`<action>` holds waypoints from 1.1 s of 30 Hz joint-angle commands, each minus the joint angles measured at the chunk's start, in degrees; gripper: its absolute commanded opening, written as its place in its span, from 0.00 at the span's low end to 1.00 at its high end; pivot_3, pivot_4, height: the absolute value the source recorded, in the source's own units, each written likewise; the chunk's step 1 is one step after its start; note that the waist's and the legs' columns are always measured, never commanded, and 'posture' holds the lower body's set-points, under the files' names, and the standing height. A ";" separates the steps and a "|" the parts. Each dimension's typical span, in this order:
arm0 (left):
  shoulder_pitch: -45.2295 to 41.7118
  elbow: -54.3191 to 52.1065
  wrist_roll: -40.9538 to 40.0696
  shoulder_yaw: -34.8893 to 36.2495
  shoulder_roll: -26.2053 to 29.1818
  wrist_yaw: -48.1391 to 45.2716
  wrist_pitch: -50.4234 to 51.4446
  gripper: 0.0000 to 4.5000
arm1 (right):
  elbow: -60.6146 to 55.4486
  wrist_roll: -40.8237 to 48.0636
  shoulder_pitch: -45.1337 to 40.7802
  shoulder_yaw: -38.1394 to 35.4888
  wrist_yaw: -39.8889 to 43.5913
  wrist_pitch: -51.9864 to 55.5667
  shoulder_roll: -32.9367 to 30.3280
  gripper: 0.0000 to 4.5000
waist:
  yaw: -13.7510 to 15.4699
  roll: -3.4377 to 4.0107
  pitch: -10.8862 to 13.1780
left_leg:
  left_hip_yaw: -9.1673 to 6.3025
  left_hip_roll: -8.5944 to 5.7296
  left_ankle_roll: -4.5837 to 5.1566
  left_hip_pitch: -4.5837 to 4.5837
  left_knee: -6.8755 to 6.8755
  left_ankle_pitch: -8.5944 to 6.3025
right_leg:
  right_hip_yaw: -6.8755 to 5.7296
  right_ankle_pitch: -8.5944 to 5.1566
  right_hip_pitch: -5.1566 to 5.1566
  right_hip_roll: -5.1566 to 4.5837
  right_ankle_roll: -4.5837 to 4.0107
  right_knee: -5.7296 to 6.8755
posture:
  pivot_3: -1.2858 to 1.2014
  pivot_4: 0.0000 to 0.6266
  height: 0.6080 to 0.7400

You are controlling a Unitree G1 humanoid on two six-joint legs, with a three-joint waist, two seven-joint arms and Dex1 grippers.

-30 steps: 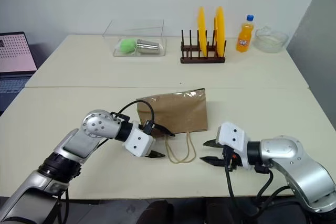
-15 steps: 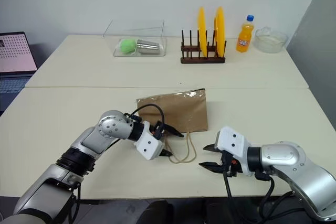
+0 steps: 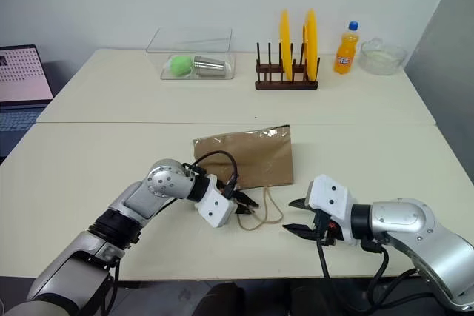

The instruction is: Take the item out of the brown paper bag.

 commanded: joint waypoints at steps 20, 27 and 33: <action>-1.44 -9.63 -11.10 10.37 -0.72 1.61 22.37 0.00 | 28.05 -40.88 -11.12 28.35 2.91 -47.34 8.79 0.50 | -0.15 -0.02 -0.01 | -0.01 0.05 -0.03 0.07 0.04 0.02 | 0.04 0.00 0.01 0.09 0.00 0.05 | 0.52 0.24 1.00; -1.50 -10.82 -11.51 11.77 -0.16 1.91 24.09 0.00 | 36.36 -45.01 -13.34 30.52 1.78 -48.65 15.68 0.50 | -0.25 -0.05 -0.04 | -0.01 0.06 -0.03 0.14 0.04 0.02 | 0.06 0.01 0.03 0.09 -0.03 0.09 | 0.52 0.24 1.00; -0.98 -11.81 -11.56 12.61 0.48 2.22 24.87 0.00 | 38.05 -44.50 -12.42 30.22 3.47 -46.83 16.89 0.30 | -0.24 -0.04 -0.05 | -0.01 0.06 -0.02 0.23 0.04 0.01 | 0.06 0.02 0.15 0.10 -0.04 0.09 | 0.52 0.24 1.00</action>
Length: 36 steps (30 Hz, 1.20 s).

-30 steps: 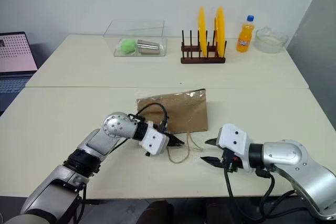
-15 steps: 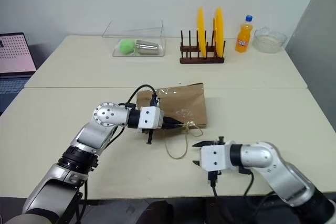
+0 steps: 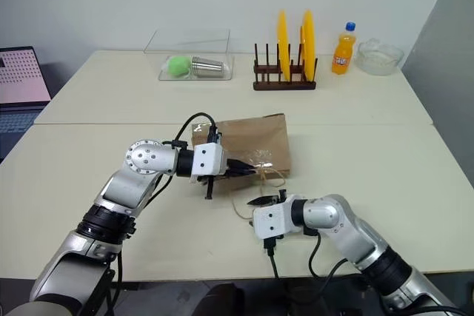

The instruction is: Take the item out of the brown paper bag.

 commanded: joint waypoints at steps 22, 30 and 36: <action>-11.06 -0.97 -9.28 10.47 -0.59 8.02 23.23 0.00 | -1.09 -3.76 3.48 2.06 3.58 8.72 -0.34 0.01 | 0.09 -0.02 -0.01 | -0.07 -0.01 -0.01 0.25 0.00 0.00 | -0.03 -0.02 0.28 -0.01 0.04 -0.04 | 0.52 0.24 1.00; -15.57 4.91 -9.16 12.27 -0.61 9.47 21.60 0.00 | -1.74 -4.06 3.81 2.07 4.05 8.30 -1.02 0.01 | 0.10 -0.02 -0.01 | -0.06 -0.04 -0.01 0.23 0.00 0.00 | -0.03 -0.02 0.28 -0.04 0.04 -0.07 | 0.52 0.24 1.00; -17.30 5.88 -10.06 12.95 -1.38 10.85 22.28 0.00 | -1.70 -4.36 3.81 2.17 4.06 8.09 -1.29 0.01 | 0.16 -0.02 -0.01 | -0.07 -0.06 -0.01 0.22 0.00 0.00 | -0.04 -0.02 0.28 -0.06 0.04 -0.08 | 0.52 0.24 1.00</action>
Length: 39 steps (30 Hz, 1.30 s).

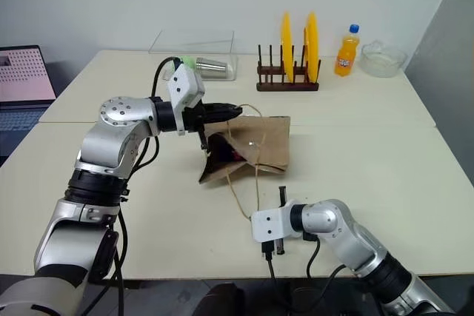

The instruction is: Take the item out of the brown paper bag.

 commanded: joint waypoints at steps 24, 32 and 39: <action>-5.44 -4.02 -7.00 6.88 -0.83 1.21 4.21 0.00 | -2.54 0.53 4.30 -3.05 2.06 2.92 -2.96 0.04 | 0.16 0.01 -0.04 | -0.03 -0.02 -0.13 0.02 -0.02 0.06 | -0.02 -0.01 0.06 -0.03 0.02 -0.03 | 0.52 0.24 1.00; -1.10 -12.47 -11.50 6.73 1.91 -2.02 10.18 0.00 | -16.75 12.22 7.11 -11.62 5.81 13.96 -4.50 0.42 | 0.13 -0.01 -0.02 | -0.06 -0.04 -0.13 -0.02 -0.03 0.05 | -0.03 -0.05 0.04 -0.07 0.09 -0.06 | 0.52 0.24 1.00; -0.62 -13.39 -12.01 6.56 2.03 -1.56 10.78 0.00 | -26.70 32.89 -4.00 -25.96 7.37 34.88 -4.33 0.42 | -0.11 -0.01 -0.01 | -0.08 -0.02 -0.03 -0.07 -0.02 0.00 | -0.04 -0.05 -0.02 -0.06 0.08 -0.07 | 0.52 0.24 1.00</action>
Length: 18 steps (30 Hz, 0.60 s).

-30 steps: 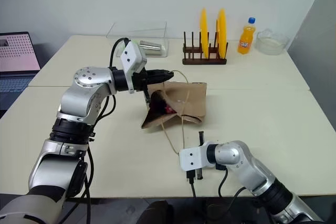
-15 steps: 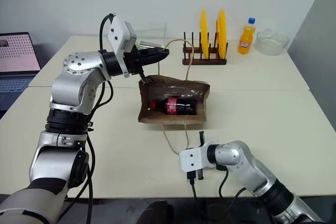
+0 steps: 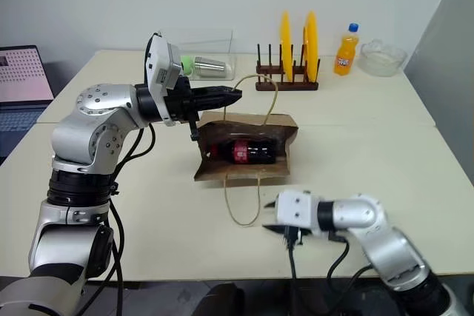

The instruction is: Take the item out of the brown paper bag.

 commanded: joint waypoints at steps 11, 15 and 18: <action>-1.26 -0.85 -1.84 1.53 -0.06 -0.57 -0.46 0.00 | 18.61 -13.02 -23.73 16.50 -14.37 0.42 7.09 0.42 | -0.06 0.02 0.01 | 0.14 -0.07 -0.19 -0.49 0.03 0.12 | 0.09 0.17 -0.56 -0.08 -0.28 0.14 | 0.52 0.24 1.00; -1.22 -0.92 -1.93 1.60 0.10 -0.63 -0.25 0.00 | 27.34 -18.33 -30.12 20.98 -15.55 -3.71 10.38 0.42 | -0.15 0.02 0.01 | 0.11 -0.05 -0.21 -0.49 -0.01 0.14 | 0.06 0.18 -0.59 -0.07 -0.30 0.15 | 0.52 0.24 1.00; -1.13 -1.05 -1.76 1.53 0.24 -0.66 -0.31 0.00 | 31.07 -20.74 -32.10 22.70 -15.35 -5.47 11.93 0.42 | -0.30 0.02 0.01 | 0.12 -0.06 -0.20 -0.49 -0.01 0.13 | 0.05 0.18 -0.59 -0.07 -0.30 0.14 | 0.52 0.24 1.00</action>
